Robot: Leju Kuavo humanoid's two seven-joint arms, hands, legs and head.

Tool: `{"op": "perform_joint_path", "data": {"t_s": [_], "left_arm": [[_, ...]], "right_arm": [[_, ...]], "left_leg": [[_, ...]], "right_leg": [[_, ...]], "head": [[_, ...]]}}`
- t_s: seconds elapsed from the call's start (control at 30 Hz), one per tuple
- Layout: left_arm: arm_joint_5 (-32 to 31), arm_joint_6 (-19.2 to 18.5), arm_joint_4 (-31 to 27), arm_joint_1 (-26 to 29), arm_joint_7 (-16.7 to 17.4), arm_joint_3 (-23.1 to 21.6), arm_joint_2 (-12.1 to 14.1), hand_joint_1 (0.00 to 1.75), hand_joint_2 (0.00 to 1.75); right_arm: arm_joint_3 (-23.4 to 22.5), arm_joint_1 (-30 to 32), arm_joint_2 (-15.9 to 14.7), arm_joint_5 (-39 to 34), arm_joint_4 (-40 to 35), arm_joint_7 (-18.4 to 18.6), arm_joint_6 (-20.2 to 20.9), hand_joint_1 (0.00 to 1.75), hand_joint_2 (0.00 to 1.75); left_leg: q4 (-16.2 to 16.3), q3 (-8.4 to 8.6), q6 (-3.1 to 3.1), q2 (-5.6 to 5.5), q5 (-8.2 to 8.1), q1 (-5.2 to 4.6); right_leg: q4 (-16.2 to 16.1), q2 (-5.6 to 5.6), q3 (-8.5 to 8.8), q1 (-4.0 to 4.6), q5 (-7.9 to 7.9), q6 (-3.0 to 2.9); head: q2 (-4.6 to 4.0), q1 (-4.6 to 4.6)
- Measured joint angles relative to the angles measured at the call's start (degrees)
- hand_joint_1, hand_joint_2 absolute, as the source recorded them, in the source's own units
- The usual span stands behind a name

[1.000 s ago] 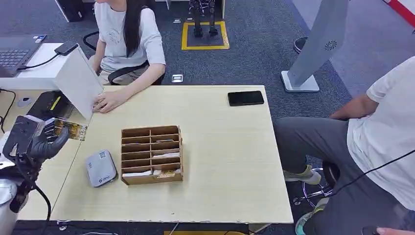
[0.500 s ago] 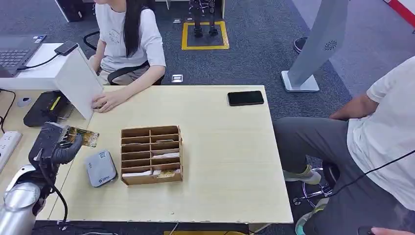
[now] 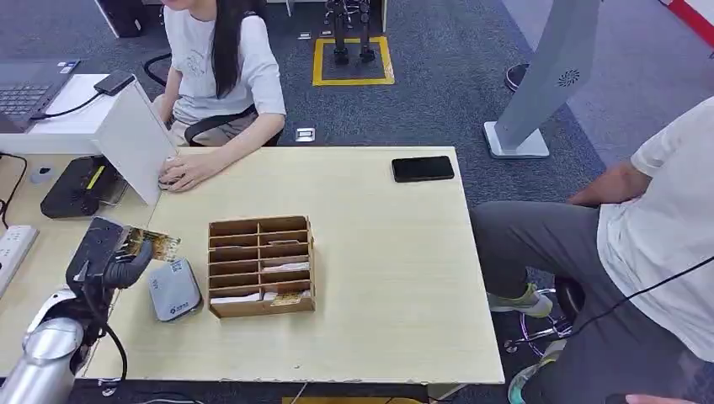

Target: Pass the card to the sensor for recognition and then transmit it.

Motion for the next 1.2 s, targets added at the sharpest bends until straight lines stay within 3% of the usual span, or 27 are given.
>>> {"op": "perform_joint_path", "data": {"t_s": [0.53, 1.2], "left_arm": [[-3.8, 0.2, 1.4, 0.4, 0.7, -0.2, -0.4, 1.75, 1.75], [-4.1, 1.7, 5.9, 0.8, 0.3, -0.3, -3.2, 1.75, 1.75]], "right_arm": [[0.0, 0.0, 0.1, 0.0, 0.0, 0.0, 0.0, 0.00, 0.00], [0.0, 0.0, 0.3, 0.0, 0.0, 0.0, -0.2, 0.00, 0.00]], "left_leg": [[0.0, 0.00, 0.00, 0.00, 0.00, 0.00], [0.0, 0.00, 0.00, 0.00, 0.00, 0.00]], "right_leg": [[0.0, 0.00, 0.00, 0.00, 0.00, 0.00], [0.0, 0.00, -0.02, 0.00, 0.00, 0.00]], "head": [[0.00, -0.02], [0.00, 0.00]]}}
